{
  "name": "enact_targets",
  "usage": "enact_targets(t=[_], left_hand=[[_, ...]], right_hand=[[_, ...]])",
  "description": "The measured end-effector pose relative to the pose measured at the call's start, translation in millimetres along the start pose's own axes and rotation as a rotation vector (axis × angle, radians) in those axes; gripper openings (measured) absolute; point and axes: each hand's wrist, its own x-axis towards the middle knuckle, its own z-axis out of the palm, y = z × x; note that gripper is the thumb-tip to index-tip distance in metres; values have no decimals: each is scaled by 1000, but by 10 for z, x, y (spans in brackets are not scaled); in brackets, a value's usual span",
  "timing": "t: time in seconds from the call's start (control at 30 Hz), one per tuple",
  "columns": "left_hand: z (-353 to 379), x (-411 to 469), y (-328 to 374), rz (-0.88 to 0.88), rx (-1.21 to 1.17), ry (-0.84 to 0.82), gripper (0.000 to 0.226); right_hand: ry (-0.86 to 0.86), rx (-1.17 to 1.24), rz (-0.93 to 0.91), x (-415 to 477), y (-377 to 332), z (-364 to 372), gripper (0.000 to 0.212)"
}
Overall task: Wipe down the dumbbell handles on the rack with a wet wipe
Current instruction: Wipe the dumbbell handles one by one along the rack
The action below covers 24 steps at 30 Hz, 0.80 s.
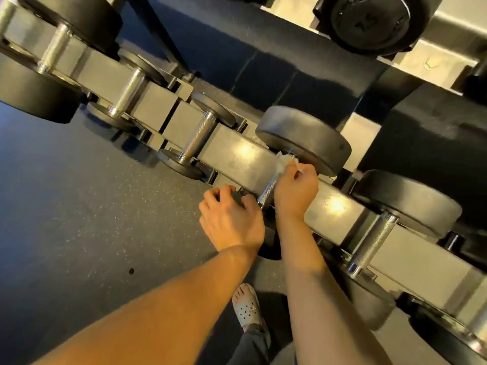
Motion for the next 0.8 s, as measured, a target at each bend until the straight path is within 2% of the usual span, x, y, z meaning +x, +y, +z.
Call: enact_targets(t=[0.13, 0.2, 0.33, 0.53, 0.67, 0.8], left_hand=[[13, 22, -33, 5, 16, -11, 26], [14, 21, -33, 11, 26, -18, 27], [6, 18, -25, 40, 8, -20, 30], [6, 16, -25, 38, -32, 16, 47], [12, 16, -8, 30, -31, 35, 53], [-2, 12, -16, 32, -26, 2, 49]], right_hand=[[-161, 31, 161, -2, 124, -52, 24], [-122, 91, 171, -4, 88, -18, 30], [23, 135, 103, 26, 37, 116, 27], [74, 308, 410, 302, 182, 143, 26], [-125, 370, 631, 534, 72, 145, 23], [-348, 258, 576, 426, 101, -82, 28]])
